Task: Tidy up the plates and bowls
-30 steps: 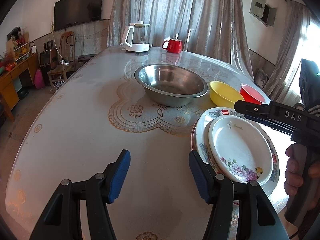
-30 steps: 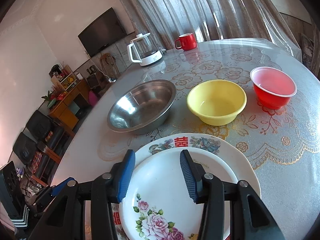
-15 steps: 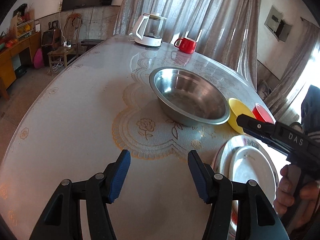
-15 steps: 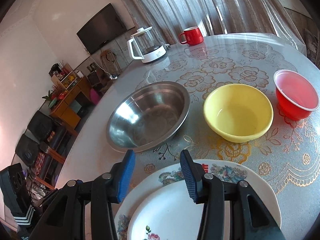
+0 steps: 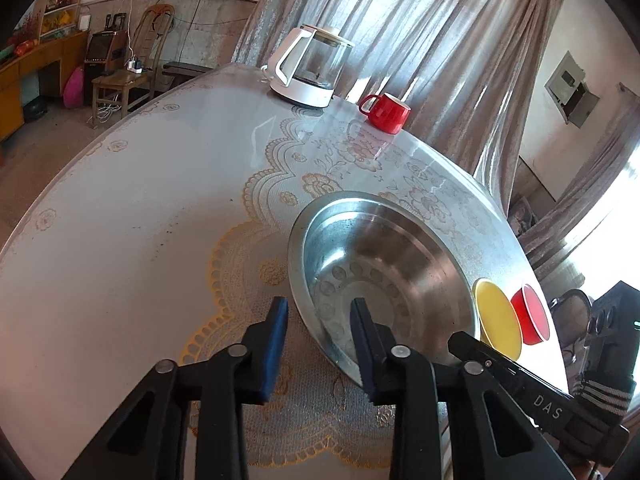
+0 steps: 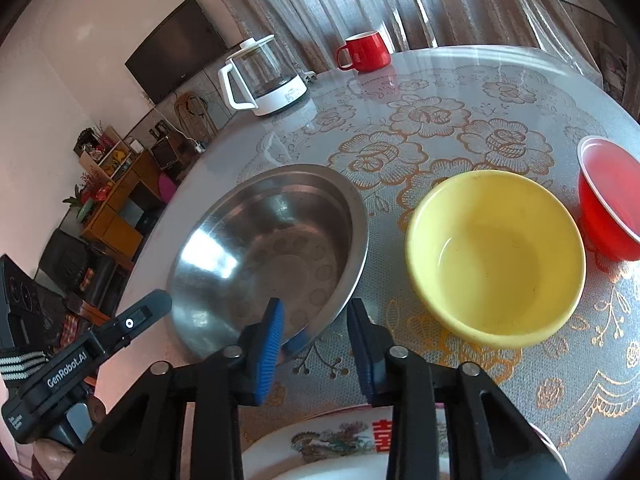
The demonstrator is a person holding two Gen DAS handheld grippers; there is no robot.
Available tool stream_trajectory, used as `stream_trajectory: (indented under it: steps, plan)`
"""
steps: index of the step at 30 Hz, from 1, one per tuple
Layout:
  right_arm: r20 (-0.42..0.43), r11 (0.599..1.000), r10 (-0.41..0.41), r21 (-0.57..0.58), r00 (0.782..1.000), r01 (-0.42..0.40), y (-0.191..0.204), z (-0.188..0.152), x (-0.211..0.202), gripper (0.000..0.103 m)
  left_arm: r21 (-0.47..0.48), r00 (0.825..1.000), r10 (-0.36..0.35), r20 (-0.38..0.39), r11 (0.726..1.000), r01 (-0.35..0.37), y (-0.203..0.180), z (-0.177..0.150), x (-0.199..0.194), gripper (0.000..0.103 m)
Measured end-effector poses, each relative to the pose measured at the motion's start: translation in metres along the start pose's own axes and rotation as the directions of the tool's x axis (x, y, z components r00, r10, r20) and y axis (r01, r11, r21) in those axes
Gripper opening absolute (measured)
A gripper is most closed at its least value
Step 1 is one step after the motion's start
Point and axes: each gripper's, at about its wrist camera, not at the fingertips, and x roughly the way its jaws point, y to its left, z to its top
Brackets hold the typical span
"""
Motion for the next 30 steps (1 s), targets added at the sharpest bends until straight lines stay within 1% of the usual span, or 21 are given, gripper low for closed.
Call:
stream_trajectory:
  steps: [2,4,6,12,17,23,30]
  plan:
    - [-0.004,1.0,0.0,-0.019,1.0,-0.001,0.003,0.0,0.004,0.025,0.007,1.0,0.005,-0.007,1.0,-0.004,-0.001,-0.002,0.004,0.026]
    - [-0.002,0.999,-0.01,-0.033,1.0,0.01,0.004,0.0,0.005,0.025,0.036,1.0,0.012,-0.001,0.999,-0.012,-0.004,-0.007,0.002,0.024]
    - [-0.001,0.999,-0.003,-0.033,1.0,0.003,0.003,0.0,0.004,0.025,0.051,1.0,0.009,0.003,0.999,-0.009,-0.004,-0.011,-0.001,0.023]
    - [0.002,0.998,-0.002,-0.062,1.0,0.003,0.009,-0.006,-0.001,0.025,0.027,1.0,0.014,0.017,1.0,-0.014,0.004,-0.021,-0.016,0.024]
    - [0.002,0.995,0.024,-0.099,1.0,-0.023,0.024,-0.013,-0.008,0.025,0.029,0.998,0.03,0.061,0.999,-0.032,0.01,-0.035,-0.045,0.024]
    - [-0.011,0.99,0.059,-0.126,0.998,-0.06,0.042,-0.03,-0.015,0.025,0.025,0.993,0.056,0.103,0.998,-0.059,0.019,-0.056,-0.083,0.024]
    - [-0.033,0.98,0.095,-0.171,0.995,-0.1,0.067,-0.053,-0.022,0.025,-0.02,0.99,0.071,0.122,0.997,-0.069,0.039,-0.083,-0.121,0.025]
